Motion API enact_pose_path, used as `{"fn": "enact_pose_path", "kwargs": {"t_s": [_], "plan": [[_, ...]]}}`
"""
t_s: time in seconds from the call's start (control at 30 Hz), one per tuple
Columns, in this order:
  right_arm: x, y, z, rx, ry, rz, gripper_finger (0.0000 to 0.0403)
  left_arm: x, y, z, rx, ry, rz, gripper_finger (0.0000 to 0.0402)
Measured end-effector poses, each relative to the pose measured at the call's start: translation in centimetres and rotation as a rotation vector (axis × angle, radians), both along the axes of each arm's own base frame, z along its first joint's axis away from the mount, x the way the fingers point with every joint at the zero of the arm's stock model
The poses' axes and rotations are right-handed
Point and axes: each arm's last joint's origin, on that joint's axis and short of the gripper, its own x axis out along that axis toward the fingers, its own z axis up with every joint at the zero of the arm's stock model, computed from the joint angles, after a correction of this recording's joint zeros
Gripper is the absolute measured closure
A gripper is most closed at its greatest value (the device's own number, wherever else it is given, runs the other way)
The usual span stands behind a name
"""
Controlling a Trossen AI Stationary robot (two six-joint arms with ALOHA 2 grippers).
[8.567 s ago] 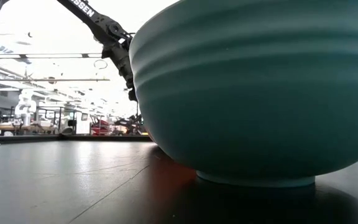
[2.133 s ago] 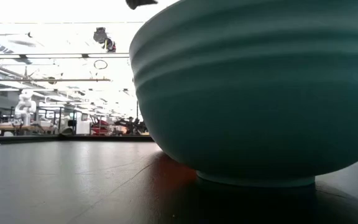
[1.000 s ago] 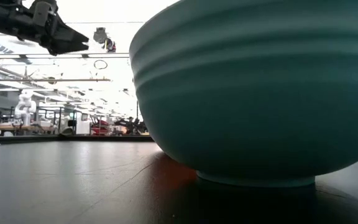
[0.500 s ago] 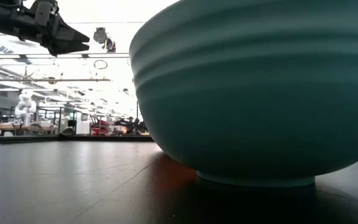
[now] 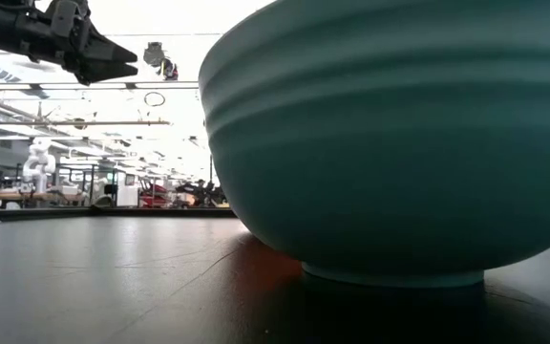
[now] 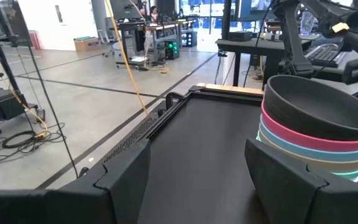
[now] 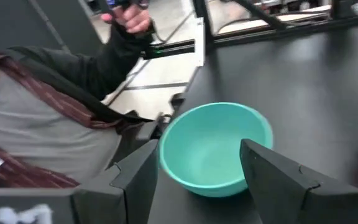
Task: Nest bowls inside each other
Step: Stack the dark green bowl on the black bowl
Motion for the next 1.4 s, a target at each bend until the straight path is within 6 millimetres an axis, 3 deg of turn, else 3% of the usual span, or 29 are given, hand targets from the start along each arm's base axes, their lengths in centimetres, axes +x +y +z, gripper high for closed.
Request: {"fn": "enact_pose_path", "kwargs": {"t_s": [0.2, 0.47, 0.63, 0.73, 0.97, 1.13, 1.4], "plan": [[0.7, 1.8, -0.7, 0.046, -0.028, -0.006, 0.0188, 0.0, -0.1, 0.1, 0.004, -0.009, -0.028, 0.0135], [3.1, 1.5, -3.3, 0.018, 0.215, -0.173, 0.0188, 0.0, -0.1, 0.2, 0.008, -0.015, -0.029, 0.0135], [5.8, 1.9, -2.4, -0.077, 0.358, -0.234, 0.0188, 0.0, -0.1, 0.2, 0.008, -0.015, -0.029, 0.0135], [7.3, 2.7, -0.8, -0.117, 0.399, -0.236, 0.0188, 0.1, -0.1, 0.2, 0.006, -0.017, -0.046, 0.0135], [9.2, 4.0, 2.0, -0.102, 0.519, -0.287, 0.0188, 0.0, -0.1, 0.2, 0.006, -0.017, -0.048, 0.0135], [9.2, 4.1, 0.9, -0.036, 0.633, -0.328, 0.0188, 0.1, -0.2, 0.2, 0.007, -0.017, -0.054, 0.0135], [9.5, 4.3, 0.4, 0.053, 0.628, -0.302, 0.0188, 0.1, -0.2, 0.2, 0.008, -0.017, -0.056, 0.0135]]}}
